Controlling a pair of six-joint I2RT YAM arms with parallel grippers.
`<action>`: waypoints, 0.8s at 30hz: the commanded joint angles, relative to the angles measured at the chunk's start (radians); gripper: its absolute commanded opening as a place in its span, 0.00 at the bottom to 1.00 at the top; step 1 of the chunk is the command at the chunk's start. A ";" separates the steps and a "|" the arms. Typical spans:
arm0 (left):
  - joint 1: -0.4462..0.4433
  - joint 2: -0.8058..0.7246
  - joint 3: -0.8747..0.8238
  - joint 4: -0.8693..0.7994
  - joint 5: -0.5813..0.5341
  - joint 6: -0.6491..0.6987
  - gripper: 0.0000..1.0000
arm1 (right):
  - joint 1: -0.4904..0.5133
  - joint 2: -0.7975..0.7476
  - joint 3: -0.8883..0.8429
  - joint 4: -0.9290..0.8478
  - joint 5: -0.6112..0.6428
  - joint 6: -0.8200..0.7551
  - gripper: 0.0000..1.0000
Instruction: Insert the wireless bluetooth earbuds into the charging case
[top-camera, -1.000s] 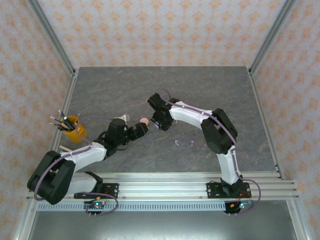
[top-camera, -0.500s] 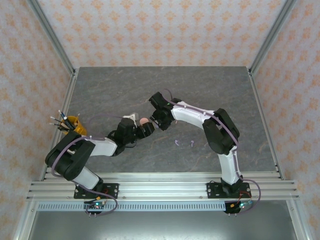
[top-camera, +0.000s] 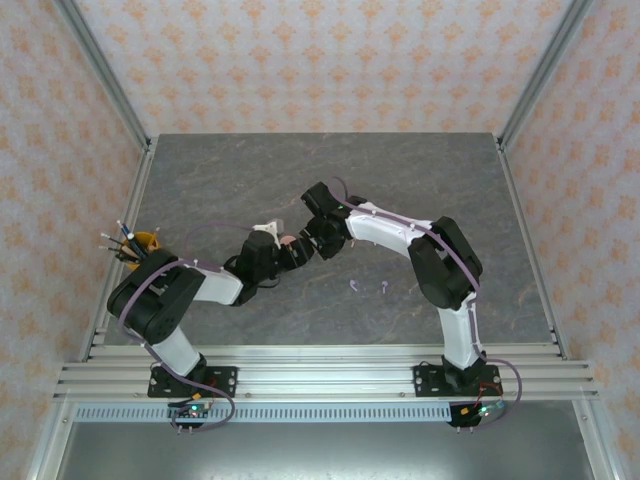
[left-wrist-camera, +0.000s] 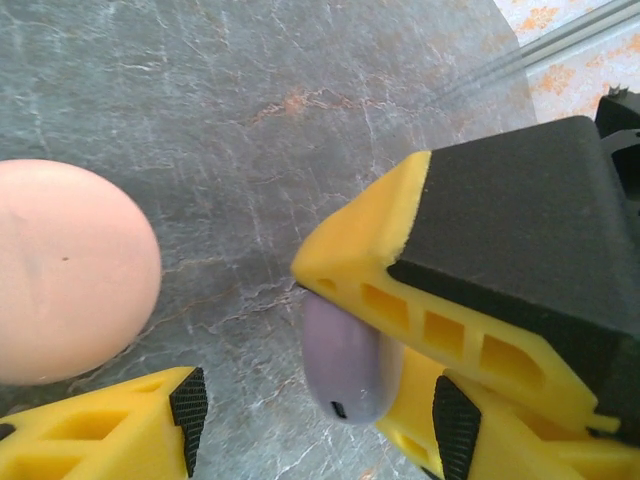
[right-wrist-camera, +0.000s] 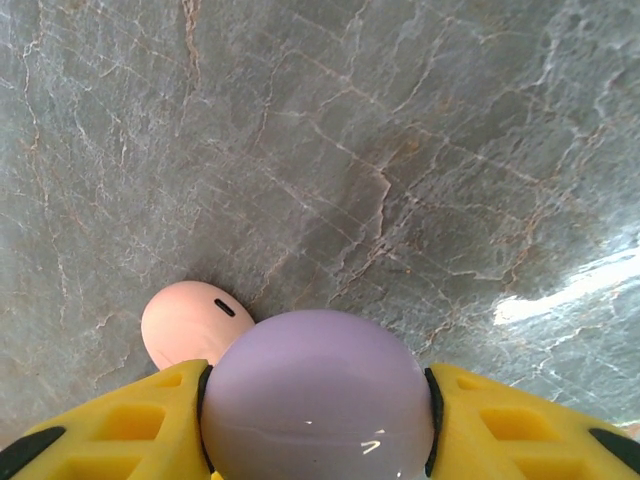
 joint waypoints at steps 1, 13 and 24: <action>-0.009 0.009 0.029 0.058 -0.011 -0.003 0.63 | -0.004 -0.038 -0.017 0.021 -0.015 0.025 0.48; -0.020 0.038 0.052 0.081 -0.021 -0.012 0.55 | -0.004 -0.056 -0.069 0.091 -0.055 0.069 0.48; -0.022 0.047 0.052 0.095 -0.039 -0.014 0.43 | -0.004 -0.076 -0.101 0.142 -0.078 0.101 0.48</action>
